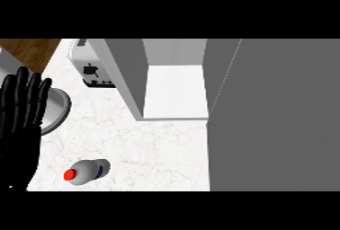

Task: Pick up the bottled water, place it into the cabinet and close the cabinet

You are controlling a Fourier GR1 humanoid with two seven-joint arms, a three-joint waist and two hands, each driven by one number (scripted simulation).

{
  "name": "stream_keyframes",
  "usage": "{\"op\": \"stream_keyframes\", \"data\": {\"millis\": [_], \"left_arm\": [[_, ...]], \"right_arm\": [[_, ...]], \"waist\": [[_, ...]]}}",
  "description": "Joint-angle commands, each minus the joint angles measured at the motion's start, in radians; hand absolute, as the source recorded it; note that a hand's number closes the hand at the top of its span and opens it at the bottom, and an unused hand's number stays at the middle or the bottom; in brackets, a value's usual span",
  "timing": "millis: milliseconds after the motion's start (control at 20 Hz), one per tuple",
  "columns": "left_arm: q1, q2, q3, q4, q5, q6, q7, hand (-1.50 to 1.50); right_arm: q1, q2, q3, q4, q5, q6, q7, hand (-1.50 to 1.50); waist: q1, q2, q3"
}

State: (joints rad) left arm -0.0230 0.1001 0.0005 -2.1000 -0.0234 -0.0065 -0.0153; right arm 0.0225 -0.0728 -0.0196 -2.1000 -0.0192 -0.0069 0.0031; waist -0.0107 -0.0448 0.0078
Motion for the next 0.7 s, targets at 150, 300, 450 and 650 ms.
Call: {"op": "stream_keyframes", "data": {"millis": [150, 300, 450, 650], "left_arm": [[0.232, -0.085, -0.027, -0.230, -0.152, 0.132, -0.070, -1.50], [0.341, -0.098, -0.026, -0.197, -0.036, 0.253, 0.019, -1.50], [0.481, -0.099, -0.115, -0.238, -0.025, 0.310, -0.044, -1.50], [0.611, -0.100, -0.344, -0.320, -0.144, 0.409, -0.084, -1.50]], "right_arm": [[0.069, 0.009, 0.014, -0.112, -0.006, 0.006, -0.006, -1.50], [0.154, 0.023, 0.074, -0.076, -0.097, 0.060, 0.113, -1.50], [0.231, 0.033, 0.141, -0.198, -0.088, 0.049, 0.198, -1.50], [0.367, 0.014, 0.143, -0.327, -0.143, 0.081, 0.224, -1.50]], "waist": [[0.024, 0.036, -0.008], [0.042, 0.034, -0.010], [0.025, 0.034, -0.010], [0.011, 0.037, -0.007]]}}
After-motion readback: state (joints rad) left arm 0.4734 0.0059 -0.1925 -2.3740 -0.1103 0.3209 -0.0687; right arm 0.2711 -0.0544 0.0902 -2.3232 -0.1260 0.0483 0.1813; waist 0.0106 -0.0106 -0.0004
